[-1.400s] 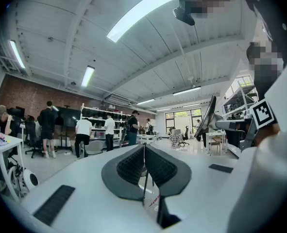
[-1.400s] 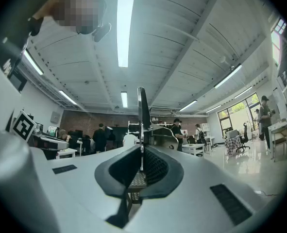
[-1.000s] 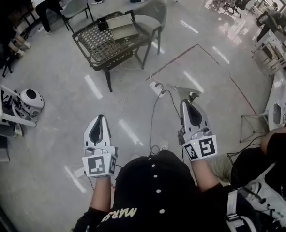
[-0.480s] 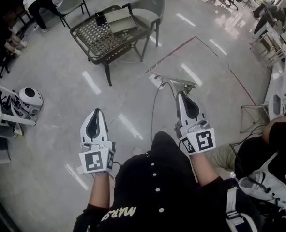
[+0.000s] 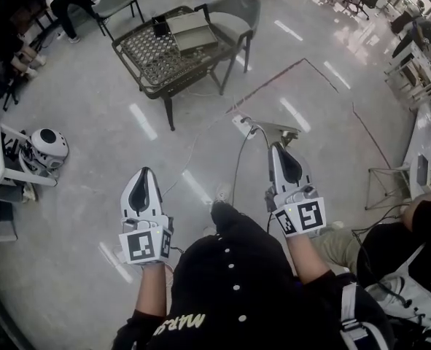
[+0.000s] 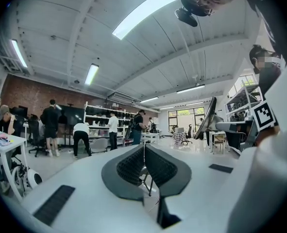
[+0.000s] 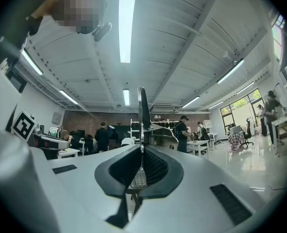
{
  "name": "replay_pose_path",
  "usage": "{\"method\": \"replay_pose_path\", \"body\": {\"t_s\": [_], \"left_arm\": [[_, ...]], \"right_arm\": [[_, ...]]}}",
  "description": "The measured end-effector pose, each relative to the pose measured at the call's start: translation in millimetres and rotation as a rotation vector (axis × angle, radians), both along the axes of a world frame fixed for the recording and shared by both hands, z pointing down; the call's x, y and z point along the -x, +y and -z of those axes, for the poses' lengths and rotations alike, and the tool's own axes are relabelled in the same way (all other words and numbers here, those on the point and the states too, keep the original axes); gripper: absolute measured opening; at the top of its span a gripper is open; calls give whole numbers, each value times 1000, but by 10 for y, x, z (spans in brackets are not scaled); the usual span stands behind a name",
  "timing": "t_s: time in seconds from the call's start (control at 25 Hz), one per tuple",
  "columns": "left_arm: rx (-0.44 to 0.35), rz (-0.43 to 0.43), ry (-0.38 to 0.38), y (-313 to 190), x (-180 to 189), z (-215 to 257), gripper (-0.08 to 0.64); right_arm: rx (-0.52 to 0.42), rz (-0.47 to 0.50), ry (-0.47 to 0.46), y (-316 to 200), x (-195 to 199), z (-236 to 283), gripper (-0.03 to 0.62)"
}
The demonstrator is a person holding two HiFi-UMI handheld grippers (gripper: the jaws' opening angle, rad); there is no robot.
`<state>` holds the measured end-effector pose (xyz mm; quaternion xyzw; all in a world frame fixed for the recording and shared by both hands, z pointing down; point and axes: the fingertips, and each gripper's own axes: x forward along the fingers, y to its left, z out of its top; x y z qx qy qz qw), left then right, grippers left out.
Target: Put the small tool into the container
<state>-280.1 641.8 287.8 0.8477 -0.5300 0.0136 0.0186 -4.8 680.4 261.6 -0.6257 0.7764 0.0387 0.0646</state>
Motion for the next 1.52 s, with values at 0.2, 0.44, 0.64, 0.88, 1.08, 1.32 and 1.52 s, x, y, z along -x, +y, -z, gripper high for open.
{"method": "replay_pose_path", "body": {"t_s": [0.2, 0.44, 0.64, 0.88, 1.08, 1.32, 1.52], "left_arm": [[0, 14, -9, -461, -81, 3, 29], [2, 9, -8, -1100, -251, 47, 29], [9, -3, -4, -1520, -504, 48, 29], [23, 7, -19, -1994, -731, 16, 29], [23, 29, -14, -2266, -853, 39, 29], [60, 22, -41, -2443, -959, -35, 29], [64, 11, -44, -2685, -1049, -114, 29]], "right_arm": [[-1, 10, 1, -499, -98, -37, 15], [-7, 16, -3, -1169, -229, 13, 15], [-2, 27, -2, -1593, -391, 16, 15], [-3, 24, -17, -2054, -698, 13, 15], [3, 19, -29, -2306, -934, 17, 15], [31, 9, -39, -2477, -1072, -80, 15], [28, -10, -41, -2671, -1185, -123, 15]]}}
